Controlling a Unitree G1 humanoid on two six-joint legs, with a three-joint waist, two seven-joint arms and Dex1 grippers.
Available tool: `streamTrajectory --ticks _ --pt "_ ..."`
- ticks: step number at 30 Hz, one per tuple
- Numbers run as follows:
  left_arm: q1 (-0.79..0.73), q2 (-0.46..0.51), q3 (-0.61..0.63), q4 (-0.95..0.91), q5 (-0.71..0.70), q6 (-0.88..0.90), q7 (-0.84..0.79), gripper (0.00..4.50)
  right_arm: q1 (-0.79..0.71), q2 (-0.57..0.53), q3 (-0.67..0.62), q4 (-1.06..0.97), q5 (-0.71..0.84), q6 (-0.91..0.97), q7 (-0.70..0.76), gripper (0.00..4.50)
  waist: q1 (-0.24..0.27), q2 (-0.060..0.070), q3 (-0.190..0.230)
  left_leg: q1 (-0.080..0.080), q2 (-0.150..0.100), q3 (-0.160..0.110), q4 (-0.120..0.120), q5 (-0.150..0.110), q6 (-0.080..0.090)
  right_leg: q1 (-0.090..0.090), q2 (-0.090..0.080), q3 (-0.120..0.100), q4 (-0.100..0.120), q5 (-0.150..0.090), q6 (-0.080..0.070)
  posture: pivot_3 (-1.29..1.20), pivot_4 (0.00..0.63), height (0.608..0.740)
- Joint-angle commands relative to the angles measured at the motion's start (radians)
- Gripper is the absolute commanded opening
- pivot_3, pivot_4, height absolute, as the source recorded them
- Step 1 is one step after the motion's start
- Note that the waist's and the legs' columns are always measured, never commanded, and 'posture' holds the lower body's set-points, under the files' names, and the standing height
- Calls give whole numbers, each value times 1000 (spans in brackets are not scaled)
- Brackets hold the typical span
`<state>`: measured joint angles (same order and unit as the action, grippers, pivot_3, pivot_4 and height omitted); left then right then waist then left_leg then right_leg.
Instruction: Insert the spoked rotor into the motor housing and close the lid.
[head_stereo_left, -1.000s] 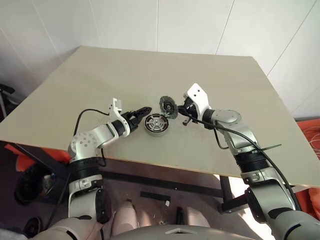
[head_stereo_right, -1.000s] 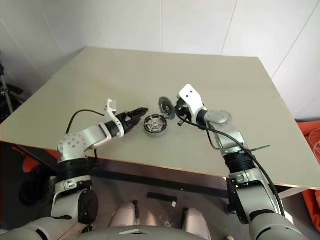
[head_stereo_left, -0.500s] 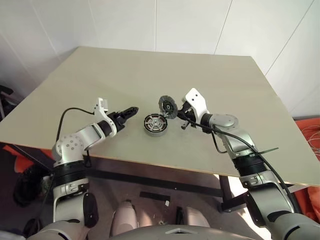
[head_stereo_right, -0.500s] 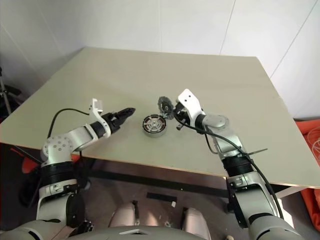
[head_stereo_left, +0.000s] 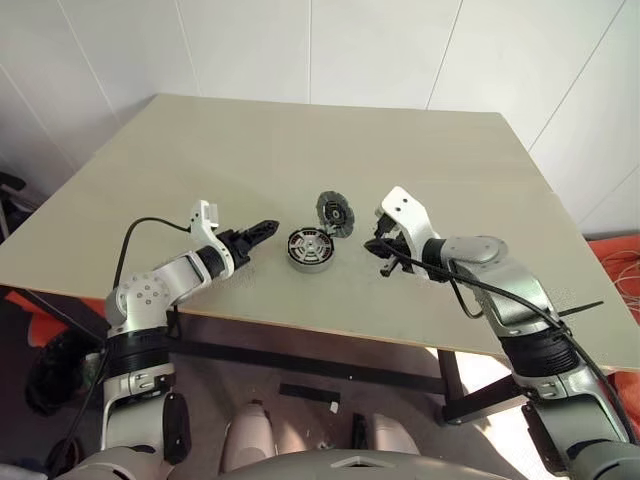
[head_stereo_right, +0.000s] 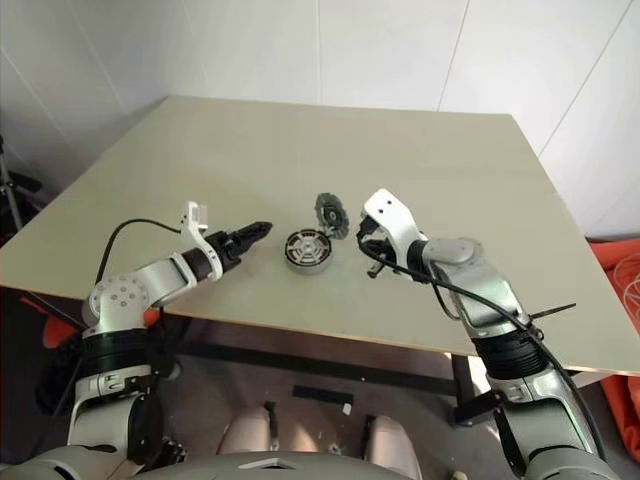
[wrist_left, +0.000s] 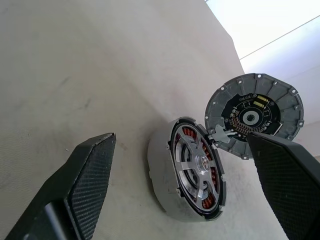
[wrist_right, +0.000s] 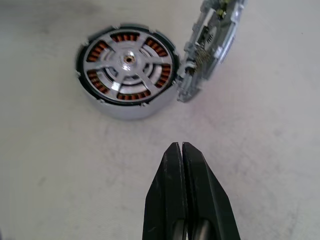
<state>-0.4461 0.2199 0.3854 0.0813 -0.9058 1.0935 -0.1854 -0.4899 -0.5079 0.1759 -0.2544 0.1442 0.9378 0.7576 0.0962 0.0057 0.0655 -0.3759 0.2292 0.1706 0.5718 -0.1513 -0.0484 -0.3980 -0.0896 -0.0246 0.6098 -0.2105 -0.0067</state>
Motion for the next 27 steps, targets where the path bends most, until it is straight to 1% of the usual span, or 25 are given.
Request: streamTrajectory --ticks 1,4,6,10,14,17,21,24,27 --pt "-21 17 1 -10 4 -17 -17 4489 -69 56 -29 -66 70 75 -26 0 0 0 0 0 0 0 0 0 0 0 0 0 0 0 0 0 0 740" --pt "-22 31 7 -13 1 -11 -24 4489 -110 121 -18 -52 107 108 -45 0 2 0 0 0 0 0 0 0 -1 0 0 0 1 0 0 0 0 740" --pt "-24 41 14 -12 -3 -8 -26 4489 -127 146 3 -21 108 93 -53 0 3 0 0 0 0 0 0 0 -1 0 0 0 1 0 0 0 0 740" --pt "-18 55 22 -15 -2 -15 -25 4489 -160 191 40 78 94 31 -68 0 5 0 0 0 0 0 0 2 -3 0 0 0 1 0 0 0 0 740" --pt "-8 49 28 -33 -7 -14 -13 4489 -177 230 78 213 62 -85 -76 0 4 0 0 0 -1 0 0 2 -4 0 -1 0 1 0 0 0 0 740" --pt "-1 44 29 -45 -8 -14 -6 4489 -188 246 108 334 21 -180 -80 0 3 0 0 0 0 0 0 2 -4 0 0 0 1 0 0 0 0 740" --pt "0 42 34 -63 -18 -12 0 4489 -199 263 128 445 -14 -267 -84 0 4 0 0 -1 0 0 0 2 -4 0 -1 -1 1 0 0 0 0 740" --pt "-4 42 35 -65 -19 -14 1 4489 -194 276 131 490 -25 -300 -82 0 3 0 0 -2 0 -1 0 2 -4 -1 0 -1 1 0 0 0 0 740" --pt "-9 46 35 -60 -18 -17 0 4489 -193 272 122 491 -29 -310 -79 0 2 0 0 -2 0 -1 0 2 -4 -1 0 -1 2 0 0 0 0 740"
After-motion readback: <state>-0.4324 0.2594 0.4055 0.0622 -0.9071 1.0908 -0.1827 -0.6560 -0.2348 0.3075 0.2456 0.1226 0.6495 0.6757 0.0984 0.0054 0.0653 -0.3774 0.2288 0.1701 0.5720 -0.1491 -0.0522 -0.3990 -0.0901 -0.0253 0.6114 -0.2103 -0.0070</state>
